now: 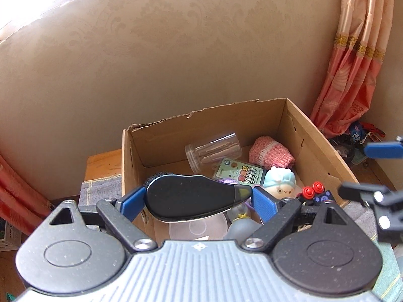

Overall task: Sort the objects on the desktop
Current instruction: 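Open both tools to drop the pouch and cube into the box, then move right tool to the black digital timer and close on it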

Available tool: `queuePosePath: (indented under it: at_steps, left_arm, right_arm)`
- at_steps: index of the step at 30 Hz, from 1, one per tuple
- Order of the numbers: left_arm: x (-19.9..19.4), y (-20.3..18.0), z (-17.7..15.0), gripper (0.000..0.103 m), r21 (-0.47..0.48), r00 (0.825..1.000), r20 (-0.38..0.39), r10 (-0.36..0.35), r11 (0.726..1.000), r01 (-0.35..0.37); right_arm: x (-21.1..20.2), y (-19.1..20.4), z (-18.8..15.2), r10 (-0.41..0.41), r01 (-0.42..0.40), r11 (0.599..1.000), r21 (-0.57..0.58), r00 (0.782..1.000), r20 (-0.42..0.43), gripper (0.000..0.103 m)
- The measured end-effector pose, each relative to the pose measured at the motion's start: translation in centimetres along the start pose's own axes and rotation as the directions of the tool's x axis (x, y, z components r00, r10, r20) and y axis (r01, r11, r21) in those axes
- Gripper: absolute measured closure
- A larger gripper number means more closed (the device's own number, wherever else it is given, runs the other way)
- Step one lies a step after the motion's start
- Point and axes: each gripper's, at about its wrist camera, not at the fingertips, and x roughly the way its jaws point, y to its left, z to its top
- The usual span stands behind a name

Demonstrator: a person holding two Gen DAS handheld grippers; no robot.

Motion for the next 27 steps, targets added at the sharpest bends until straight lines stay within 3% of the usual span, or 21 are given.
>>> queuePosePath:
  at_steps: [9,16,27]
  left_arm:
    - [0.7,-0.1,0.1,0.011,0.012,1.000,-0.014,0.011,1.000,-0.011]
    - [-0.1,-0.4,-0.1,0.011,0.012,1.000,-0.025,-0.008,1.000,0.009]
    - [-2.1,-1.4,-1.6,0.011,0.096,0.996,-0.028,-0.085,0.992,0.088]
  right_arm:
    - [-2.4,0.6,-3.8,0.048,-0.048,0.999,-0.004,0.999,-0.020,0.014]
    - [-1.0,0.5,-6.1,0.069,-0.066,0.997,0.034,0.993,-0.098,0.013]
    - [3.2,2.4,-8.0,0.105,-0.074,0.986,0.147,0.971,-0.213,0.013]
